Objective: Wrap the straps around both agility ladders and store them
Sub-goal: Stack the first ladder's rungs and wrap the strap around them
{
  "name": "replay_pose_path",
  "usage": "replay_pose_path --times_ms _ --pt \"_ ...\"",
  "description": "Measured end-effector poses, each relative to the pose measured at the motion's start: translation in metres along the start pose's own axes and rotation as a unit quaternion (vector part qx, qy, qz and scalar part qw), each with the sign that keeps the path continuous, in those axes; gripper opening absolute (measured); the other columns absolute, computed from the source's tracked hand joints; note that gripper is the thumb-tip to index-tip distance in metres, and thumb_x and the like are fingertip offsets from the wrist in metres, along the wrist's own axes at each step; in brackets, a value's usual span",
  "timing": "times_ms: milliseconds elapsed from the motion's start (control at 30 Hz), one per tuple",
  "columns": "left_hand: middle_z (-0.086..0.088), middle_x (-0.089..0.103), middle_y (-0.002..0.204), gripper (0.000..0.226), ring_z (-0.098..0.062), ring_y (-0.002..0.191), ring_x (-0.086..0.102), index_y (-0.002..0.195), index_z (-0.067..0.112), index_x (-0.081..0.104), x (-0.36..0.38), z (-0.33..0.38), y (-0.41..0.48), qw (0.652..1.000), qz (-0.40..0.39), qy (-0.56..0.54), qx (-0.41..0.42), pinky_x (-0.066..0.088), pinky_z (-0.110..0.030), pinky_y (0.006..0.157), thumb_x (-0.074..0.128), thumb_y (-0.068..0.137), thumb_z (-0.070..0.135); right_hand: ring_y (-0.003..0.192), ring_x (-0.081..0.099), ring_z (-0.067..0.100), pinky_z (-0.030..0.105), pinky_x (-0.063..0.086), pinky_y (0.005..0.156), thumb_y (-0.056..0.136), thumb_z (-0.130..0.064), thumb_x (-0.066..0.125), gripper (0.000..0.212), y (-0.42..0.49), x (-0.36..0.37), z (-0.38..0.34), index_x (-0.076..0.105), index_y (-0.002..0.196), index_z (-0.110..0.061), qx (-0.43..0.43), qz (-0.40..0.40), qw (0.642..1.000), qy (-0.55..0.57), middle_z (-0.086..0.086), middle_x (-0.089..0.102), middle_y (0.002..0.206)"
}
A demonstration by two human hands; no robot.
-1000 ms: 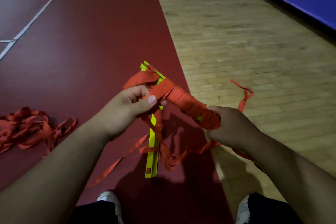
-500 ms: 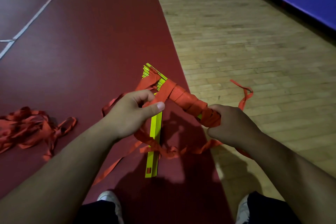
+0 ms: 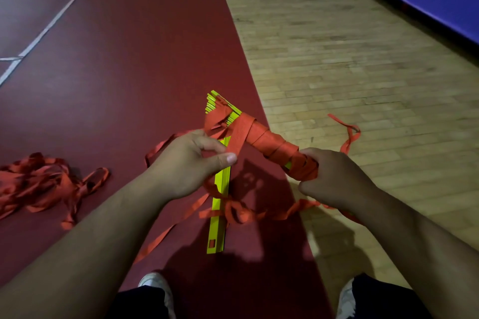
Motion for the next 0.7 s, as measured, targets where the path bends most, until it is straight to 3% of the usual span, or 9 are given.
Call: replay_pose_path --times_ms 67,200,333,500,700 --pt "0.006 0.058 0.079 0.022 -0.001 0.072 0.054 0.076 0.03 0.074 0.001 0.0 0.0 1.0 0.01 0.0 0.011 0.041 -0.024 0.071 0.068 0.076 0.052 0.063 0.063 0.012 0.03 0.051 0.06 0.057 -0.031 0.065 0.037 0.0 0.0 0.001 0.059 0.086 -0.053 0.0 -0.003 1.0 0.006 -0.011 0.065 0.07" --pt "0.003 0.057 0.077 0.03 -0.002 0.07 0.053 0.082 0.018 0.066 -0.005 0.006 -0.002 0.997 0.055 0.012 0.053 0.04 -0.02 0.067 0.058 0.089 0.047 0.06 0.063 0.012 0.032 0.053 0.06 0.059 -0.026 0.068 0.038 0.001 -0.004 0.0 0.059 0.08 -0.056 0.001 0.007 1.0 0.023 -0.01 0.065 0.067" --pt "0.002 0.062 0.074 0.031 -0.011 0.071 0.058 0.081 0.02 0.06 -0.013 -0.005 -0.003 0.996 0.086 0.023 0.028 0.044 -0.034 0.067 0.046 0.091 0.046 0.058 0.061 0.008 0.029 0.052 0.06 0.058 -0.028 0.067 0.036 0.0 -0.004 -0.001 0.06 0.08 -0.056 0.005 0.003 1.0 0.028 -0.012 0.065 0.066" --pt "0.001 0.059 0.075 0.029 -0.017 0.075 0.056 0.078 0.014 0.055 -0.011 -0.004 -0.001 0.994 0.081 0.071 0.037 0.039 -0.036 0.065 0.05 0.095 0.037 0.059 0.063 0.009 0.028 0.05 0.058 0.058 -0.026 0.068 0.037 0.0 -0.002 0.0 0.061 0.081 -0.054 0.007 -0.008 1.0 0.024 -0.011 0.066 0.067" --pt "0.011 0.069 0.068 0.021 -0.012 0.071 0.066 0.079 0.022 0.053 -0.022 0.007 -0.006 0.987 0.147 0.017 0.067 0.052 -0.04 0.068 0.055 0.098 0.03 0.052 0.06 0.005 0.029 0.051 0.055 0.062 -0.02 0.069 0.039 0.001 -0.005 0.0 0.065 0.091 -0.046 0.007 0.003 0.999 0.036 -0.014 0.066 0.063"
Point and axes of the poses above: each hand's wrist, its own y-axis towards the middle knuckle, its own x-axis out of the palm, z = x × y, the point moved 10 cm from there along y, towards the middle knuckle
